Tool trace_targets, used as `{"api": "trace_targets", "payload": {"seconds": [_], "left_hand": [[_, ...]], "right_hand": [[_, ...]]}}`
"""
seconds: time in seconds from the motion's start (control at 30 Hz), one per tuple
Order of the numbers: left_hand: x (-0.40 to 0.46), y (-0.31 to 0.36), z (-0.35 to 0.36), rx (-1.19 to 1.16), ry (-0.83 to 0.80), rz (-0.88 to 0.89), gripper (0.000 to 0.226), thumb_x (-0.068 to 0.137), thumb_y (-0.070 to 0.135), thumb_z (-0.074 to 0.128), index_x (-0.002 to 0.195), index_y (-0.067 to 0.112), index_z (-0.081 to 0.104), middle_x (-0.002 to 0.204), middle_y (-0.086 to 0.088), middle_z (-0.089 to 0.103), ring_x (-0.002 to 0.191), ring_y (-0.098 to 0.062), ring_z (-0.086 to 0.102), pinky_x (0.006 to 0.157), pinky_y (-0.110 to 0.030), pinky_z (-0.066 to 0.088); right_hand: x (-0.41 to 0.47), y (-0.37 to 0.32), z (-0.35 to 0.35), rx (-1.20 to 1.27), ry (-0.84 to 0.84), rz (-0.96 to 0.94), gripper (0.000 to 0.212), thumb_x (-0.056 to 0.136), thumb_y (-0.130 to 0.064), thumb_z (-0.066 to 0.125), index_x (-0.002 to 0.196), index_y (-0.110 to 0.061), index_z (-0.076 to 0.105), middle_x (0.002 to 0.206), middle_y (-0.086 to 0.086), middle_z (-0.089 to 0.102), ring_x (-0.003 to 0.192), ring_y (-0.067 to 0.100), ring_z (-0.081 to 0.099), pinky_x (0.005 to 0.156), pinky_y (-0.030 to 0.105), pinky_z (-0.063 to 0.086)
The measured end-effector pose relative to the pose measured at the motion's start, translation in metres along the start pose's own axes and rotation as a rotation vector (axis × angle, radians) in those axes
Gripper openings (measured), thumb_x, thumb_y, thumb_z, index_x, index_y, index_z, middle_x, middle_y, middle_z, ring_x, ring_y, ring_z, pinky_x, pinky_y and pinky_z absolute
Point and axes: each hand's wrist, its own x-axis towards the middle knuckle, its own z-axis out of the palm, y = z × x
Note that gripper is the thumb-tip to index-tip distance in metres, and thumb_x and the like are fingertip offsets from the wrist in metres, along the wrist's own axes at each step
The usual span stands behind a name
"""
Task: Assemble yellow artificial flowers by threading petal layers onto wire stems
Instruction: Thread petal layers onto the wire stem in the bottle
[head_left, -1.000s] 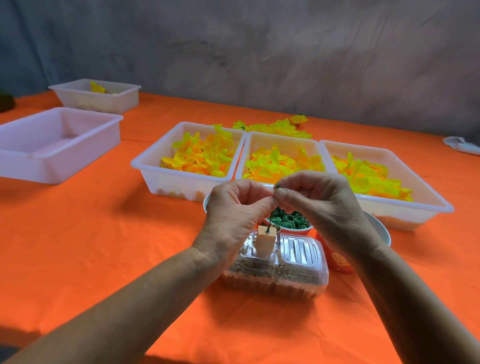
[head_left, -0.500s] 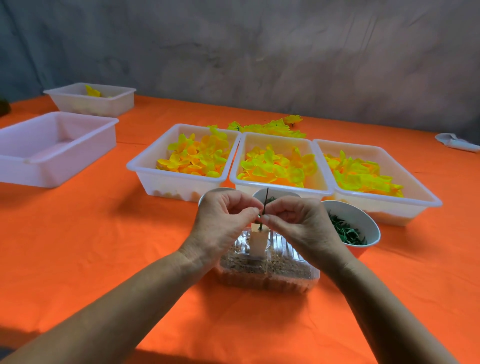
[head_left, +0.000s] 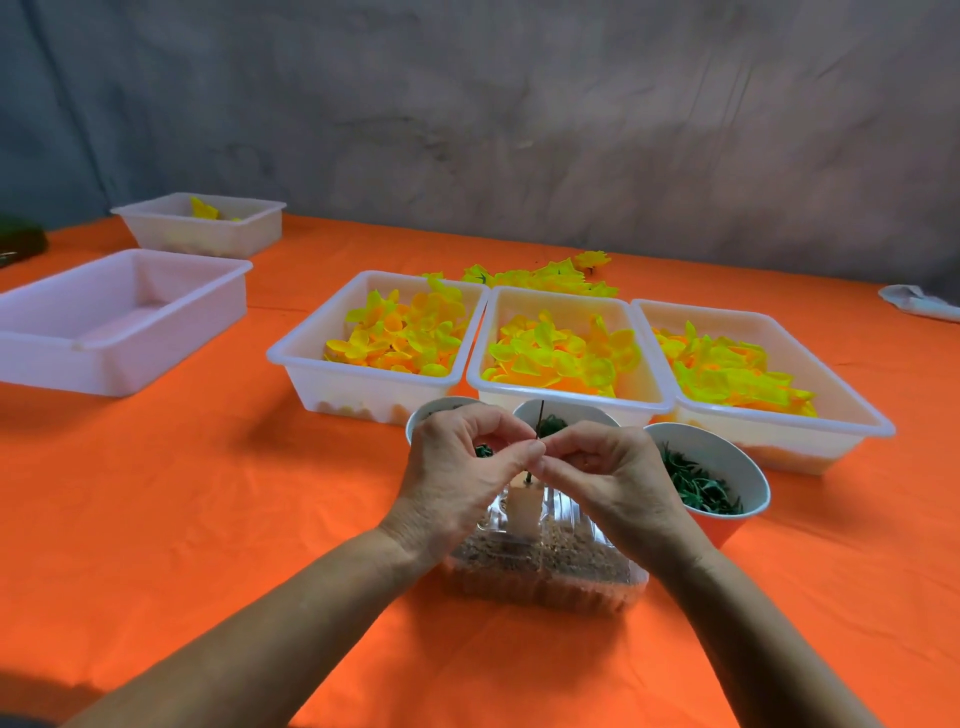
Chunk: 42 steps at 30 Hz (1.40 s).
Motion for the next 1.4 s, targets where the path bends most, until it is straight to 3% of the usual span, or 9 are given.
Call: {"api": "trace_targets", "payload": {"seconds": [0.2, 0.37, 0.5, 0.57, 0.87, 0.97, 1.07, 1.2, 1.4], "left_hand": [[0.009, -0.005, -0.008, 0.003, -0.106, -0.017, 0.017, 0.071, 0.012, 0.080, 0.066, 0.025, 0.071, 0.068, 0.002, 0.069, 0.068, -0.009, 0.064, 0.069, -0.025, 0.053], [0.030, -0.021, -0.023, -0.247, -0.182, -0.114, 0.011, 0.082, 0.015, 0.072, 0.075, 0.007, 0.071, 0.073, -0.009, 0.069, 0.069, -0.013, 0.061, 0.068, -0.030, 0.050], [0.076, -0.051, -0.032, 0.182, 0.060, -0.086, 0.023, 0.088, 0.022, 0.066, 0.074, 0.003, 0.070, 0.073, -0.018, 0.066, 0.067, -0.016, 0.056, 0.067, -0.040, 0.047], [0.107, -0.065, -0.040, 0.446, 0.078, -0.088, 0.022, 0.090, 0.023, 0.062, 0.083, 0.004, 0.071, 0.091, -0.017, 0.068, 0.085, -0.026, 0.061, 0.075, -0.039, 0.048], [0.189, -0.107, -0.039, 0.898, -0.486, -0.461, 0.053, 0.102, 0.040, 0.031, 0.122, -0.002, 0.055, 0.136, -0.024, 0.046, 0.129, -0.039, 0.035, 0.106, -0.046, 0.032], [0.194, -0.114, -0.030, 0.930, -0.546, -0.526, 0.058, 0.103, 0.042, 0.024, 0.134, -0.002, 0.044, 0.150, -0.020, 0.031, 0.137, -0.036, 0.028, 0.108, -0.041, 0.027], [0.196, -0.122, -0.030, 0.819, -0.442, -0.550, 0.052, 0.102, 0.039, 0.034, 0.130, -0.003, 0.049, 0.143, -0.023, 0.041, 0.129, -0.035, 0.043, 0.100, -0.038, 0.038], [0.195, -0.125, -0.041, 0.669, -0.172, -0.384, 0.016, 0.092, 0.014, 0.053, 0.088, 0.012, 0.069, 0.092, -0.017, 0.064, 0.105, -0.032, 0.061, 0.073, -0.032, 0.043], [0.185, -0.119, -0.059, 0.339, 0.186, -0.283, 0.020, 0.079, 0.002, 0.070, 0.099, 0.005, 0.073, 0.093, -0.019, 0.071, 0.090, -0.031, 0.068, 0.082, -0.036, 0.054]], "right_hand": [[0.001, -0.002, -0.001, 0.000, -0.007, 0.012, 0.010, 0.067, -0.031, 0.075, 0.070, -0.022, 0.075, 0.071, 0.010, 0.072, 0.075, 0.037, 0.067, 0.072, 0.050, 0.054], [0.005, 0.003, -0.003, 0.043, -0.035, 0.028, 0.015, 0.071, 0.001, 0.075, 0.068, -0.014, 0.074, 0.070, 0.014, 0.071, 0.067, 0.026, 0.066, 0.067, 0.038, 0.053], [0.007, 0.003, -0.003, 0.081, -0.061, 0.055, 0.010, 0.069, -0.003, 0.076, 0.068, -0.013, 0.074, 0.066, 0.013, 0.069, 0.063, 0.016, 0.065, 0.061, 0.024, 0.051], [0.008, 0.002, -0.003, 0.093, -0.078, 0.067, 0.006, 0.064, -0.012, 0.075, 0.070, -0.013, 0.074, 0.066, 0.012, 0.069, 0.063, 0.016, 0.064, 0.060, 0.024, 0.049], [0.017, 0.005, -0.022, 0.153, -0.285, 0.144, 0.024, 0.066, -0.010, 0.083, 0.082, 0.003, 0.072, 0.075, 0.023, 0.060, 0.071, 0.023, 0.056, 0.064, 0.030, 0.044], [0.017, 0.008, -0.032, 0.227, -0.157, 0.212, 0.028, 0.060, -0.009, 0.082, 0.083, 0.004, 0.073, 0.077, 0.026, 0.062, 0.075, 0.027, 0.062, 0.068, 0.029, 0.051], [0.016, 0.010, -0.036, 0.254, 0.007, 0.254, 0.022, 0.054, -0.009, 0.076, 0.075, -0.002, 0.075, 0.067, 0.020, 0.068, 0.061, 0.014, 0.064, 0.056, 0.016, 0.049], [0.014, 0.014, -0.035, 0.230, 0.071, 0.289, 0.016, 0.058, -0.006, 0.071, 0.073, -0.006, 0.076, 0.062, 0.015, 0.067, 0.054, 0.009, 0.059, 0.050, 0.015, 0.046], [0.012, 0.020, -0.029, 0.246, 0.119, 0.324, 0.012, 0.067, 0.001, 0.071, 0.075, -0.006, 0.076, 0.058, 0.015, 0.062, 0.051, 0.014, 0.051, 0.047, 0.017, 0.043]]}}
